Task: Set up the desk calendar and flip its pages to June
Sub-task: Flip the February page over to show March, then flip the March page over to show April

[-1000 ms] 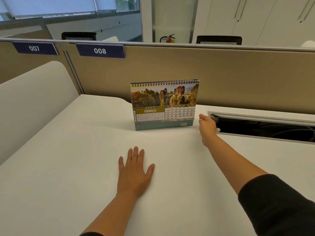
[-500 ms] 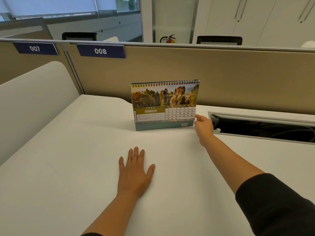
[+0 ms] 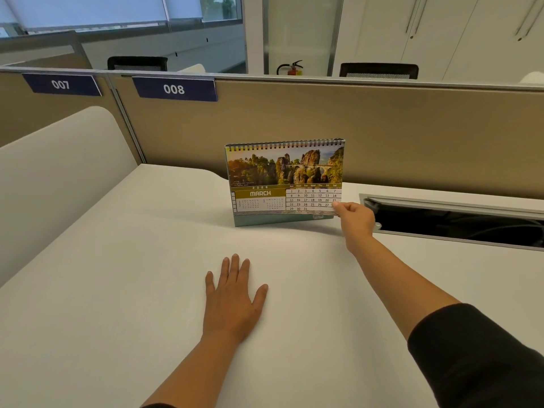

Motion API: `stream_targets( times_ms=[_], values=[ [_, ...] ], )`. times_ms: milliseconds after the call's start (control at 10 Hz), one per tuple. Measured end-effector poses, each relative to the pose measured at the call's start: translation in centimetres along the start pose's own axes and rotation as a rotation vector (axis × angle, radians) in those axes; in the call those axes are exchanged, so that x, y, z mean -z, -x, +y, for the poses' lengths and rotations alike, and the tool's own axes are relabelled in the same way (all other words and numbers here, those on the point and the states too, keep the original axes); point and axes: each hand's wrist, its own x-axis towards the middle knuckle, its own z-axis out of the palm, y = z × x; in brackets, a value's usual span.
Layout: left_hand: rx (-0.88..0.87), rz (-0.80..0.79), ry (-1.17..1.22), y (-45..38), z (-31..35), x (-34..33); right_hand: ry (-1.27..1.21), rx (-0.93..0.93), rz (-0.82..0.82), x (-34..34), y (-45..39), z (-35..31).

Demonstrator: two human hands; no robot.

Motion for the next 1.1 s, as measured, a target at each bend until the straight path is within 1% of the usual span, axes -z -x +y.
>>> stream_targets(
  times_ms=[200, 300, 400, 500, 600, 700, 800, 900, 1000, 1100],
  values=[
    [0.003, -0.006, -0.012, 0.0, 0.1, 0.1, -0.028, 0.019, -0.113, -0.1, 0.4, -0.3],
    [0.003, -0.006, -0.019, 0.0, 0.0, 0.0, -0.207, -0.039, -0.191, 0.2, 1.0, -0.7],
    [0.003, -0.007, -0.014, -0.1, 0.0, -0.1, -0.583, -0.204, -0.309, 0.8, 1.3, -0.8],
    [0.002, 0.0, -0.013, -0.1, -0.1, -0.1, -0.833, -0.296, -0.475, 1.0, 1.1, -0.4],
    [-0.006, 0.008, -0.01, -0.1, 0.0, -0.1, -0.945, -0.32, -0.649, 0.8, 1.4, -0.5],
    [-0.012, 0.005, 0.006, -0.1, 0.0, 0.0, -0.998, -0.241, -0.766, 0.8, 1.6, -1.9],
    [-0.012, -0.002, -0.008, -0.1, 0.0, 0.1, -1.027, -0.108, -0.805, 0.8, 1.4, -4.7],
    [-0.009, -0.004, -0.009, -0.1, 0.1, 0.2, -1.039, -0.014, -0.868, 0.8, 1.0, -8.4],
    [-0.005, -0.007, -0.001, 0.0, 0.1, 0.2, -1.0, 0.043, -0.897, 0.5, 0.7, -11.7],
    [0.001, -0.008, -0.003, 0.1, 0.1, 0.2, -0.906, 0.067, -0.867, -0.1, 0.3, -13.8]
  ],
)
